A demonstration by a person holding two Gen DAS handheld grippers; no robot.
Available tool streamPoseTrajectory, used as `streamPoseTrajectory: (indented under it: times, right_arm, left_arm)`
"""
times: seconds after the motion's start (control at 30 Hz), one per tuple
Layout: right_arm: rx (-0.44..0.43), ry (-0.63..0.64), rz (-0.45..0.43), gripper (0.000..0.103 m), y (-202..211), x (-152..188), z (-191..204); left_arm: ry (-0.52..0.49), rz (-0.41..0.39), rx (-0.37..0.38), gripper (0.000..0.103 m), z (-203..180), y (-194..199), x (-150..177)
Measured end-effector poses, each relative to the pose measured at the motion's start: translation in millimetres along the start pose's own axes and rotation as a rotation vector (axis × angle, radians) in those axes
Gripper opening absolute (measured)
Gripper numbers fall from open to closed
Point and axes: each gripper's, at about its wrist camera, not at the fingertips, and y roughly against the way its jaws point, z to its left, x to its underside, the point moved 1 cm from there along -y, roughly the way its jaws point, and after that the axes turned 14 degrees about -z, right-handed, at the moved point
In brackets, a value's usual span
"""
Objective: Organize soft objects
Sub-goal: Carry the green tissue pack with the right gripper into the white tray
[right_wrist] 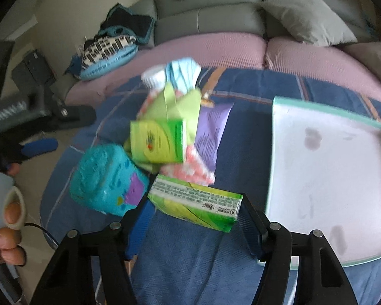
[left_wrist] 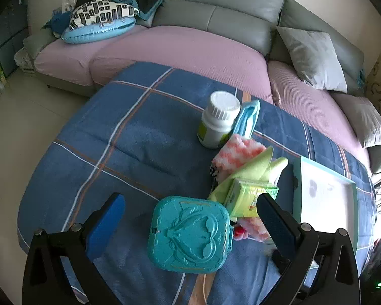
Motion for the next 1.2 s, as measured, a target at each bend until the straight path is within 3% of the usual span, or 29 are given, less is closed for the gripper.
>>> streamPoseTrajectory:
  times: [0.37,0.53,0.77,1.1,1.2]
  right_arm:
    - [0.066,-0.004,-0.1,0.068,26.1,-46.4,-43.8]
    - [0.095,-0.017,-0.109,0.068,25.0,-57.7,-79.3]
    - [0.153,-0.116,-0.067,0.068,17.5,-44.8,-124.9]
    - [0.156,-0.118,-0.049,0.068,14.1,-34.5,-131.7]
    - [0.158,-0.128,-0.047,0.068,13.9,-33.7,-134.0]
  left_arm:
    - [0.092,0.049,0.0,0.103,-11.1,-11.6,2.5]
    - [0.059,0.084,0.007,0.103,-30.0,-21.4,6.4]
    - [-0.018,0.121,0.027,0.103,-64.3,-37.1,12.8]
    - [-0.13,0.138,-0.022,0.103,-97.5,-56.7,19.2]
    - [-0.138,0.134,-0.043,0.098,-98.8,-60.3,19.6]
